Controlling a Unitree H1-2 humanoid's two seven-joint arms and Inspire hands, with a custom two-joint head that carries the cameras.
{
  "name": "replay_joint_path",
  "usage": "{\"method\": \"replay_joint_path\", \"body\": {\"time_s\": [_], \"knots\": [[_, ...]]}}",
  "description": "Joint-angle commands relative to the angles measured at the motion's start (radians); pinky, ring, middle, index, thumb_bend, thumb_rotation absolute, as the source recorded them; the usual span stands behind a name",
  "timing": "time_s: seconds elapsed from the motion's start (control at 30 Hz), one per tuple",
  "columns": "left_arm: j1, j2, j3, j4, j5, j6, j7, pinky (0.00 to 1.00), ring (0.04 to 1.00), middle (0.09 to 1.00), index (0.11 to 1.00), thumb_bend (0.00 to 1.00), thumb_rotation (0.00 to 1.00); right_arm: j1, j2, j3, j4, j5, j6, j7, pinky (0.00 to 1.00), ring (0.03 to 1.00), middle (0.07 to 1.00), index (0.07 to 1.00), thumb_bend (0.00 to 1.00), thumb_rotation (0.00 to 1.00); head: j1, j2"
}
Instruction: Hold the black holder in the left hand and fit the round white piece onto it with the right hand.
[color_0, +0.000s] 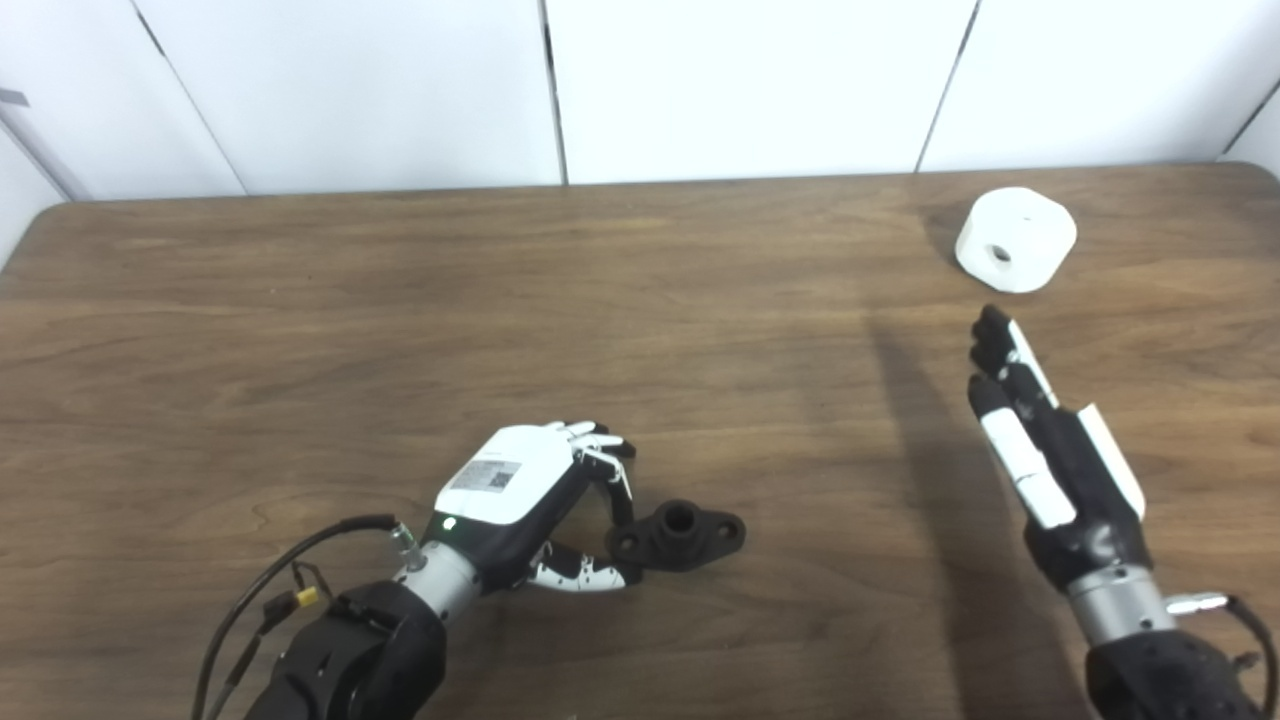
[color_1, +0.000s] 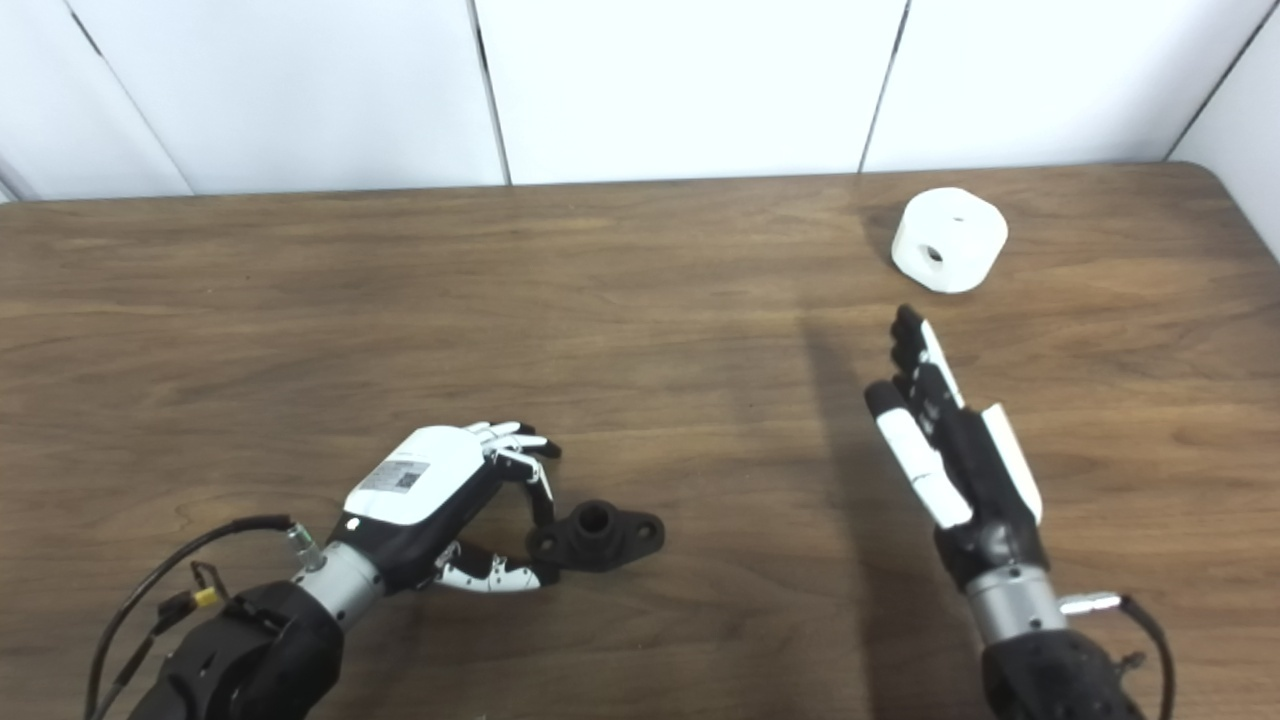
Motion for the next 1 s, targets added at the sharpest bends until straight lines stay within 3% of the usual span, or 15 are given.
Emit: {"method": "replay_joint_path", "body": {"time_s": [0.0, 0.1, 0.3, 0.47, 0.67, 0.97], "knots": [[0.033, 0.029, 0.01, 0.039, -0.006, -0.008, -0.014, 0.9, 0.91, 0.829, 0.489, 0.52, 0.05, -0.048, -0.032, -0.026, -0.053, -0.048, 0.003, -0.022, 1.0, 1.0, 1.0, 1.0, 0.53, 0.58, -0.011, -0.019], [0.043, 0.032, 0.023, 0.055, -0.021, -0.037, 0.005, 0.9, 0.904, 0.823, 0.488, 0.52, 0.05, -0.089, -0.084, -0.044, -0.063, -0.177, 0.042, -0.031, 1.0, 1.0, 1.0, 1.0, 0.55, 0.59, -0.025, -0.046], [0.063, 0.045, 0.049, 0.105, -0.064, -0.094, 0.045, 0.9, 0.906, 0.825, 0.488, 0.52, 0.05, -0.138, -0.141, -0.081, -0.039, -0.23, 0.078, -0.021, 1.0, 1.0, 1.0, 1.0, 0.59, 0.48, -0.063, -0.092], [0.075, 0.062, 0.072, 0.157, -0.097, -0.149, 0.086, 0.9, 0.905, 0.826, 0.488, 0.52, 0.05, -0.192, -0.173, -0.057, 0.044, -0.337, 0.071, -0.035, 0.98, 0.997, 1.0, 1.0, 0.65, 0.43, -0.129, -0.145], [0.078, 0.078, 0.088, 0.201, -0.116, -0.183, 0.108, 0.9, 0.916, 0.835, 0.488, 0.52, 0.05, -0.269, -0.184, -0.029, 0.173, -0.477, 0.058, -0.082, 1.0, 1.0, 1.0, 1.0, 0.74, 0.42, -0.176, -0.172], [0.074, 0.087, 0.101, 0.236, -0.143, -0.196, 0.12, 0.92, 0.925, 0.84, 0.487, 0.52, 0.05, -0.391, -0.233, -0.039, 0.284, -0.496, 0.094, -0.058, 1.0, 1.0, 1.0, 1.0, 0.76, 0.37, -0.227, -0.192]]}}
